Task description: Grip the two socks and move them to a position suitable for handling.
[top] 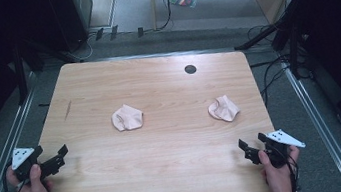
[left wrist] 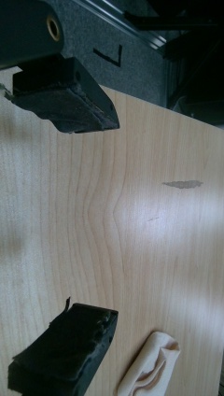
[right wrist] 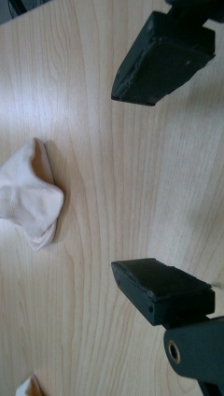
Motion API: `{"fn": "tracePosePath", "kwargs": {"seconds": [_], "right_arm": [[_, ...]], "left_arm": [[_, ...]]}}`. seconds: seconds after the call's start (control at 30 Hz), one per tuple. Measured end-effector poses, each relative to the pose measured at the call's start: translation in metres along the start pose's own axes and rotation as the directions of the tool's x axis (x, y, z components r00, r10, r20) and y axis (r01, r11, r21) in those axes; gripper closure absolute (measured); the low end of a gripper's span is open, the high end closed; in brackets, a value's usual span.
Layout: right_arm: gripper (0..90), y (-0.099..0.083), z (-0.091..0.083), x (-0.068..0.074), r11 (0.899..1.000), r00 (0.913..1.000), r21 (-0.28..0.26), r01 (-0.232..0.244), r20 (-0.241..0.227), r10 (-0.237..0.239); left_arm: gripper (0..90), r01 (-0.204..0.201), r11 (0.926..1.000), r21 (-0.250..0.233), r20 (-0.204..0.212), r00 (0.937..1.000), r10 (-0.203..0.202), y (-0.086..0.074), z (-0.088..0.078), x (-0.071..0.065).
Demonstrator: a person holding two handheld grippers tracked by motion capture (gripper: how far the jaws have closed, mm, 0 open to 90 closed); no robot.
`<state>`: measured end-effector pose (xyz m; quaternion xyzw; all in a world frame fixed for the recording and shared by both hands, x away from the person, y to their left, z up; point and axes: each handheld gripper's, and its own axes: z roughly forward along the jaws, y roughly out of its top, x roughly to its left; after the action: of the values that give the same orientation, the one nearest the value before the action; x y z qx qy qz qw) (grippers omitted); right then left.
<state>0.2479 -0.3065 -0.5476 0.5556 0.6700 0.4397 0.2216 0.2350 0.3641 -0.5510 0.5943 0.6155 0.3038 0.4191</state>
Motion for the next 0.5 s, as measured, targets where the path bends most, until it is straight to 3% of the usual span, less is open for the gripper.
{"fn": "tracePosePath", "kwargs": {"seconds": [0.2,0.33,0.4,0.5], "right_arm": [[14.5,0.011,-0.005,0.009,0.999,1.0000,-0.033,-0.007,-0.006,0.007],[14.5,0.022,-0.007,0.019,0.999,0.9995,-0.050,0.019,-0.022,-0.020],[14.4,0.033,-0.007,0.032,0.997,0.9972,-0.059,0.046,-0.055,-0.050],[14.5,0.045,0.000,0.042,0.995,0.9946,-0.050,0.082,-0.060,-0.085]], "left_arm": [[9.2,-0.006,1.0000,0.006,0.005,1.0000,0.005,0.000,0.001,0.000],[9.2,-0.005,1.0000,0.001,0.015,0.9999,0.005,0.000,0.000,0.000],[9.2,-0.005,1.0000,0.004,0.015,0.9999,0.005,0.000,0.000,0.000],[9.3,-0.003,1.0000,0.004,0.018,0.9998,0.003,0.000,0.000,-0.001]]}}
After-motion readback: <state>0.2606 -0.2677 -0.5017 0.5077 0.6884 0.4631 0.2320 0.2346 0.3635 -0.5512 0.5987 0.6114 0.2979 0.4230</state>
